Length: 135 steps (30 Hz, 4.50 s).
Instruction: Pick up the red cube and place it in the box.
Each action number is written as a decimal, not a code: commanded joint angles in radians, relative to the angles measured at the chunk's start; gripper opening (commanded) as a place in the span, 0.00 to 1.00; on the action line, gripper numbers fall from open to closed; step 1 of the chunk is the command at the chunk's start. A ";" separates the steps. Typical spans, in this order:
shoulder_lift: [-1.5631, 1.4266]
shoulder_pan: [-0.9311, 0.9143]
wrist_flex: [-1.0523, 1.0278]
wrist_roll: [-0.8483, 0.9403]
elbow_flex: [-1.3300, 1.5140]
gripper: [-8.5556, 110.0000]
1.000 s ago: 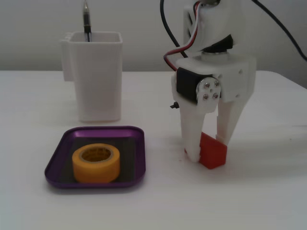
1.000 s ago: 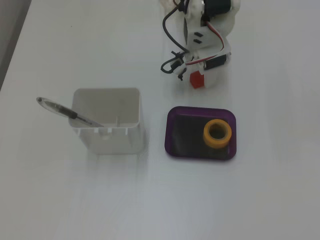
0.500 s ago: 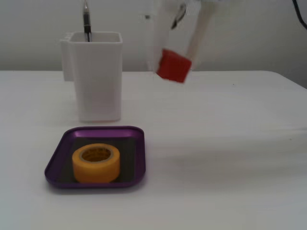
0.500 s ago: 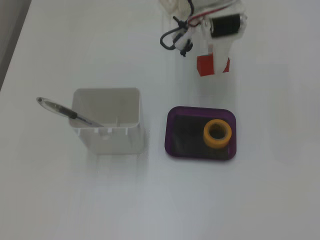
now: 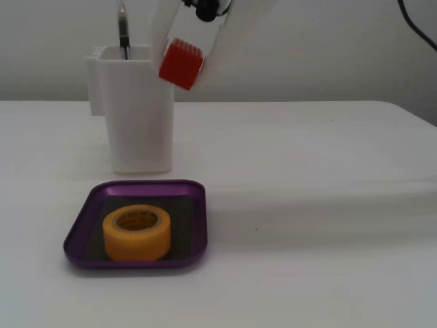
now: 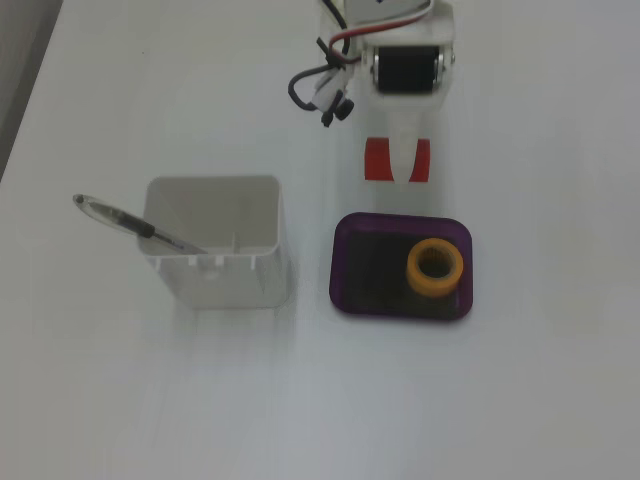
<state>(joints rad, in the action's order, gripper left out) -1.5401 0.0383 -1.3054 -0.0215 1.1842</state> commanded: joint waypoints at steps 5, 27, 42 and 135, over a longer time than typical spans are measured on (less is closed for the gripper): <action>0.129 0.000 0.075 -0.003 -0.046 0.07; 0.359 -0.008 0.132 0.005 -0.046 0.09; 0.342 -0.028 0.069 0.005 -0.118 0.15; -1.898 -0.060 0.204 0.034 1.899 0.07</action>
<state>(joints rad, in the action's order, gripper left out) -3.3625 -0.0230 -1.1121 0.0077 3.0772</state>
